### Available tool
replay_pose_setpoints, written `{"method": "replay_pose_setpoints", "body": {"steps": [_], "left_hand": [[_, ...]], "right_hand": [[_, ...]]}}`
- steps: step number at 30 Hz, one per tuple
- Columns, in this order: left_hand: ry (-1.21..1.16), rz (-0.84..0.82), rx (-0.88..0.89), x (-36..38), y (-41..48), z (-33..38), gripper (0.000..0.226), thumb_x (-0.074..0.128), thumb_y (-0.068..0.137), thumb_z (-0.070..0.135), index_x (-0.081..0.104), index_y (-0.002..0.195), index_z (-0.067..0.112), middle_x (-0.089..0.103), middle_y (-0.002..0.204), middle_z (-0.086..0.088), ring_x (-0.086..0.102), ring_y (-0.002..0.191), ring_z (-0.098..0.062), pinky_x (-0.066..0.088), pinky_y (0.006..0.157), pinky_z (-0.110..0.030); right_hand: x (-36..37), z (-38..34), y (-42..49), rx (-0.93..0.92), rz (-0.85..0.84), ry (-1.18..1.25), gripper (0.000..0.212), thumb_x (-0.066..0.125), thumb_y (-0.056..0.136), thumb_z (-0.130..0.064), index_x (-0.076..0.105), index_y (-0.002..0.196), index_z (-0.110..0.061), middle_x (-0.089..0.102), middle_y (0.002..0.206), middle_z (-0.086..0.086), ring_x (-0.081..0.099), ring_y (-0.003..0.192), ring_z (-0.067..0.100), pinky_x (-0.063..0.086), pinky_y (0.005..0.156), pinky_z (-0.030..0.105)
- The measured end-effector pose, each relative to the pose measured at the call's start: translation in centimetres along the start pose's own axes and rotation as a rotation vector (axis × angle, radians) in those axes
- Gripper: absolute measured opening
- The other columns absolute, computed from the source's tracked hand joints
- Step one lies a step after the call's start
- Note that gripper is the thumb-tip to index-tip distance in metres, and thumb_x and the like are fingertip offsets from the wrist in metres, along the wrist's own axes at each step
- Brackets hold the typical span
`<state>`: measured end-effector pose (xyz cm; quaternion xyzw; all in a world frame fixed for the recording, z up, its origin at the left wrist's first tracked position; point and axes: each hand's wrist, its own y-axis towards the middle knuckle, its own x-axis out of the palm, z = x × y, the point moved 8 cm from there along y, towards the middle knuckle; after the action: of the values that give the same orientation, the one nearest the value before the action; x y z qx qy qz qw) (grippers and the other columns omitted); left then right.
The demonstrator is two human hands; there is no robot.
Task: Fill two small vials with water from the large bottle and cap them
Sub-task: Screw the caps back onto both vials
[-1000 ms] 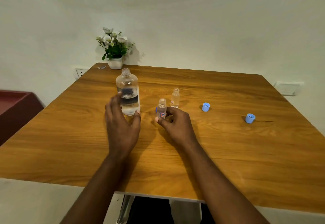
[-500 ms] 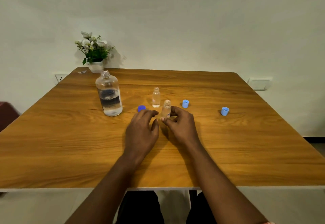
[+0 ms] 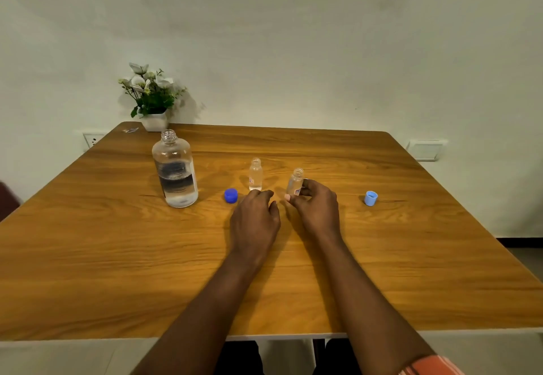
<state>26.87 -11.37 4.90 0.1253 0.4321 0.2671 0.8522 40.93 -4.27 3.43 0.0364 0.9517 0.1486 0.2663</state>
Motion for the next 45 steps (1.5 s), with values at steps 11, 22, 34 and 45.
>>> {"method": "replay_pose_setpoints", "body": {"steps": [11,22,34,45], "left_hand": [[0.026,-0.014,0.015,1.4,1.8,0.6,0.03,0.057,0.092,0.021,0.065,0.119,0.01,0.067,0.108,-0.009,0.061,0.101,-0.024,0.048,0.081,-0.036],[-0.021,-0.038,-0.045,1.8,2.5,0.3,0.035,0.059,0.092,0.023,0.062,0.125,0.01,0.067,0.114,-0.009,0.061,0.105,-0.023,0.05,0.085,-0.036],[-0.138,-0.039,-0.171,2.7,2.6,-0.2,0.05,0.068,0.085,0.029,0.057,0.13,0.01,0.069,0.114,-0.01,0.064,0.103,-0.027,0.05,0.083,-0.034],[-0.227,-0.043,-0.153,4.1,4.0,0.3,0.047,0.073,0.08,0.041,0.067,0.117,0.014,0.072,0.108,-0.004,0.065,0.102,-0.023,0.051,0.079,-0.033]], "right_hand": [[0.7,0.1,2.0,0.014,-0.025,-0.074,0.037,0.078,0.078,-0.031,0.072,0.114,-0.023,0.076,0.105,-0.006,0.07,0.096,0.011,0.057,0.084,0.038],[1.0,0.6,2.1,0.046,-0.043,-0.074,0.037,0.082,0.074,-0.032,0.074,0.107,-0.018,0.077,0.1,-0.002,0.071,0.093,0.011,0.058,0.082,0.036],[-3.8,3.3,2.1,0.223,0.243,0.032,0.031,0.065,0.086,-0.011,0.071,0.116,-0.012,0.074,0.108,0.006,0.068,0.103,0.022,0.055,0.09,0.038],[-1.3,2.8,4.5,0.102,0.035,-0.175,0.037,0.079,0.075,-0.031,0.074,0.109,-0.016,0.076,0.103,0.0,0.069,0.098,0.016,0.055,0.086,0.039]]}}
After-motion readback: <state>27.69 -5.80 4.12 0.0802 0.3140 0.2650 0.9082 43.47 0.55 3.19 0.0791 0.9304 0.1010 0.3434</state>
